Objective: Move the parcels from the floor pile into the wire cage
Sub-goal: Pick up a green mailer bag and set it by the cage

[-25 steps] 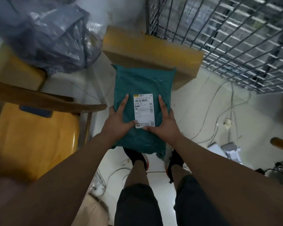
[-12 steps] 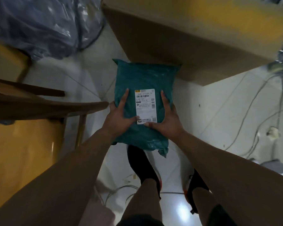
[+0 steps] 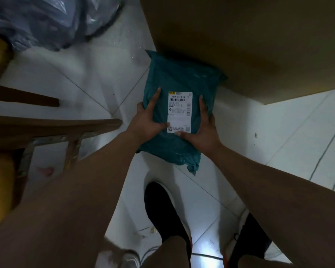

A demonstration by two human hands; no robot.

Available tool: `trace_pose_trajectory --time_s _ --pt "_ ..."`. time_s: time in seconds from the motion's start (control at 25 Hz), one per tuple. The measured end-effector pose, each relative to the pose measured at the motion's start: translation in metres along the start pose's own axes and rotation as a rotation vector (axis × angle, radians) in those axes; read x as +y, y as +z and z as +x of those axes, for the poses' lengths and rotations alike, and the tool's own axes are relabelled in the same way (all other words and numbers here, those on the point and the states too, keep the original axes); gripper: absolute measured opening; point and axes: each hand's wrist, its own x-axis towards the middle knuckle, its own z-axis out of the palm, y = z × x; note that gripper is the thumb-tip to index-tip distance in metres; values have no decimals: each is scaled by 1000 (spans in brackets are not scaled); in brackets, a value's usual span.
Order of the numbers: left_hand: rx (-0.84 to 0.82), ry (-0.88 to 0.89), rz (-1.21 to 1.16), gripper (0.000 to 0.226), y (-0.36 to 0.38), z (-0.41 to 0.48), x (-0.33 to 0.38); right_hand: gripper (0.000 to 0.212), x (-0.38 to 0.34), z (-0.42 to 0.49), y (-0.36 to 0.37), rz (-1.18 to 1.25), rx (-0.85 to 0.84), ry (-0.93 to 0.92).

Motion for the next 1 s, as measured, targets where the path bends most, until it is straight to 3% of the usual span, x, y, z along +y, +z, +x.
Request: trace_pose_trajectory --time_s 0.36,0.48,0.64,1.0 --pt "6 4 1 107 17 7 -12 135 14 9 3 -48 -41 41" --pt "42 -14 126 104 16 -3 -2 133 -3 4 -8 -145 -48 102" --pt "86 21 100 93 0 -52 43 126 -57 -32 -38 -174 -20 81" --pt "161 75 29 65 -113 -230 223 73 -246 -172 -167 -178 -96 -169"
